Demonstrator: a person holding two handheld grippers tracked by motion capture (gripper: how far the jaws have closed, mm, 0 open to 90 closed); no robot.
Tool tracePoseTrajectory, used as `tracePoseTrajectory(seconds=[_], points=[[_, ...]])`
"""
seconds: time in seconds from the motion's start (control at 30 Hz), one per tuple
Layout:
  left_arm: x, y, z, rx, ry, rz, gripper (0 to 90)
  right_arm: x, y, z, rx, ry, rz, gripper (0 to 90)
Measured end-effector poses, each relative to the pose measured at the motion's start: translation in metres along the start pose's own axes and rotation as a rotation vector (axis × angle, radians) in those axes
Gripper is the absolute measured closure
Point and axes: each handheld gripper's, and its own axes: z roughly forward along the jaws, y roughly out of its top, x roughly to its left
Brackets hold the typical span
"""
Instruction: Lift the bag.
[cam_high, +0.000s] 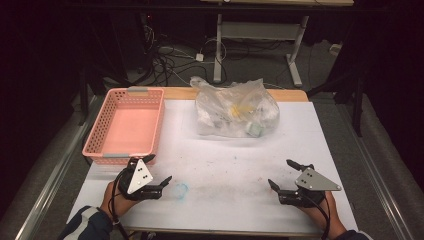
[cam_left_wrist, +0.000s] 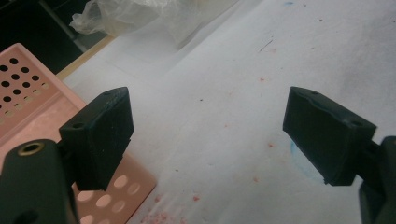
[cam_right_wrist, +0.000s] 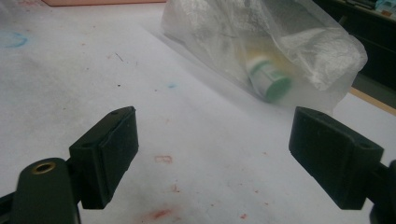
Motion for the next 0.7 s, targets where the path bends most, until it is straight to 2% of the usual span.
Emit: tracePoseTrajectory(seconds=[0.7], points=[[-0.0013,0.0019,0.0023,0.006,-0.007,0.004,15.9,0.0018,0.0016,-0.0013,-0.005,-0.001,-0.016,16.4]])
